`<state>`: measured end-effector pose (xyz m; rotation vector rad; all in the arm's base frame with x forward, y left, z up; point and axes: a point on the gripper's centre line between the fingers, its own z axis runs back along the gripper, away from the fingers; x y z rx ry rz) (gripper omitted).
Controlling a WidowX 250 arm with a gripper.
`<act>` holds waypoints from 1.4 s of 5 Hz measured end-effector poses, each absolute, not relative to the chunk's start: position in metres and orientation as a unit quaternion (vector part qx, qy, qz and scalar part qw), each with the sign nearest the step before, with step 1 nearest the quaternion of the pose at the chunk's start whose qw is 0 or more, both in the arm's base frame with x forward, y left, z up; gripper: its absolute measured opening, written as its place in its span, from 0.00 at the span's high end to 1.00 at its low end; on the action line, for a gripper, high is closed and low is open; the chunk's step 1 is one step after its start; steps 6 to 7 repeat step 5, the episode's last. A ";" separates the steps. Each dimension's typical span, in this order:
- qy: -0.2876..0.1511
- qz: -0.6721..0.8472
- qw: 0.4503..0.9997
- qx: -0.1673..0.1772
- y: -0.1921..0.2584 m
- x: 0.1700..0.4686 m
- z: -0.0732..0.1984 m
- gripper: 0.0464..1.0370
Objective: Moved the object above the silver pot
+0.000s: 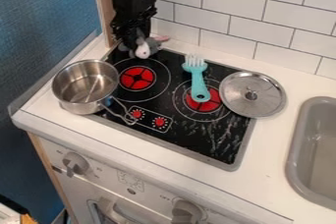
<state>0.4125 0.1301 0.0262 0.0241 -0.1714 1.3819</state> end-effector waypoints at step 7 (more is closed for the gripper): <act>-0.090 0.644 0.759 -0.037 0.125 0.404 0.080 0.04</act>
